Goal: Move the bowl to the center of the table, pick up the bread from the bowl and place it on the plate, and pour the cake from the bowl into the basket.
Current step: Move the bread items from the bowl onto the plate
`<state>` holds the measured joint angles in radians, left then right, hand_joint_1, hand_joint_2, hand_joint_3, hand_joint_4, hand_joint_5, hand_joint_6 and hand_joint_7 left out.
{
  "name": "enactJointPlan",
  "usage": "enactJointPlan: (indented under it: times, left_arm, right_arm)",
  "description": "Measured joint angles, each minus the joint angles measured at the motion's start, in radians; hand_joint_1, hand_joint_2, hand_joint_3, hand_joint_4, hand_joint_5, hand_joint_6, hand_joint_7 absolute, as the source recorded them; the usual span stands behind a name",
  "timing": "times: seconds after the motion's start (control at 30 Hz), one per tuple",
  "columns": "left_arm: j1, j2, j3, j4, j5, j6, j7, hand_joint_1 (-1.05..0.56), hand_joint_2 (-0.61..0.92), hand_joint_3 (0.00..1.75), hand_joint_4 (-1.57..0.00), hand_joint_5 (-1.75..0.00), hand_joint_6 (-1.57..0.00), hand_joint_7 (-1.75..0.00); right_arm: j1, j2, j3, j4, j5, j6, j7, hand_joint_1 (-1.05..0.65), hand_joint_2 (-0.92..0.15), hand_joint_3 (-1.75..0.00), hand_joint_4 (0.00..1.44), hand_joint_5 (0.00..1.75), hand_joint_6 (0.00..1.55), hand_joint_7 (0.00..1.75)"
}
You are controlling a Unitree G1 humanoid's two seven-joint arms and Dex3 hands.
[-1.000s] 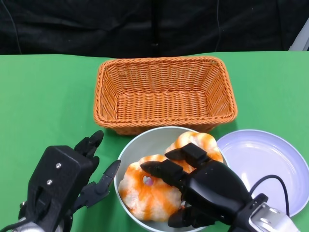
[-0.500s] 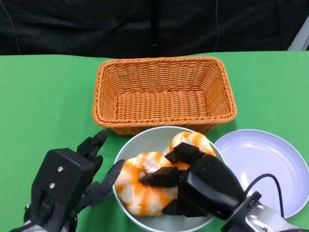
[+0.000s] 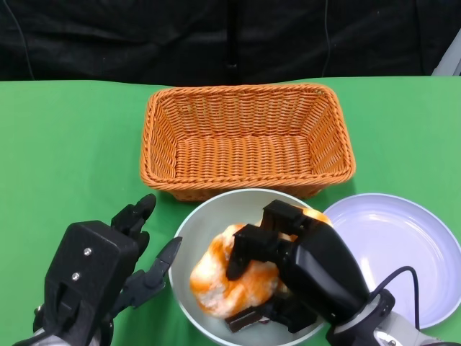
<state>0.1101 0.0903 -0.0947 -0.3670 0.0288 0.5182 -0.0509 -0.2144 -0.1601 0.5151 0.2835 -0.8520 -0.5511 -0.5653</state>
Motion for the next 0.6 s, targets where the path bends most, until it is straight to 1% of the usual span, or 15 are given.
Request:
enactJointPlan:
  times: [0.1, 0.23, 0.3, 0.43, 0.6]
  left_arm:
    - [0.0, -0.004, 0.005, 0.003, 0.001, -0.008, 0.0, -0.62, 0.92, 0.56, -0.14, -0.12, -0.16, -0.01]
    - [0.001, -0.005, 0.008, 0.019, 0.002, -0.027, 0.0, -0.62, 0.92, 0.57, -0.15, -0.13, -0.16, -0.01]
    - [0.001, -0.005, 0.011, 0.028, 0.002, -0.036, 0.0, -0.63, 0.92, 0.57, -0.16, -0.13, -0.17, -0.01]
    - [0.001, -0.005, 0.016, 0.032, 0.003, -0.042, 0.0, -0.63, 0.92, 0.57, -0.16, -0.14, -0.17, -0.01]
    - [0.002, -0.005, 0.016, 0.033, 0.003, -0.043, -0.001, -0.63, 0.92, 0.57, -0.17, -0.14, -0.17, -0.01]
  right_arm:
    - [0.006, -0.001, -0.029, -0.042, 0.015, 0.005, 0.003, -0.14, -0.21, -1.57, 1.0, 1.75, 0.77, 1.75]
    - [0.018, -0.002, -0.068, -0.109, 0.052, 0.008, 0.024, -0.16, -0.21, -1.59, 1.04, 1.75, 0.81, 1.72]
    - [0.028, -0.002, -0.085, -0.139, 0.078, 0.01, 0.051, -0.16, -0.2, -1.62, 1.05, 1.75, 0.84, 1.69]
    - [0.063, -0.002, -0.121, -0.218, 0.157, 0.018, 0.13, -0.15, -0.13, -1.7, 1.04, 1.75, 0.86, 1.63]
    - [0.094, 0.003, -0.155, -0.301, 0.228, 0.036, 0.213, -0.13, -0.1, -1.74, 1.02, 1.75, 0.87, 1.59]
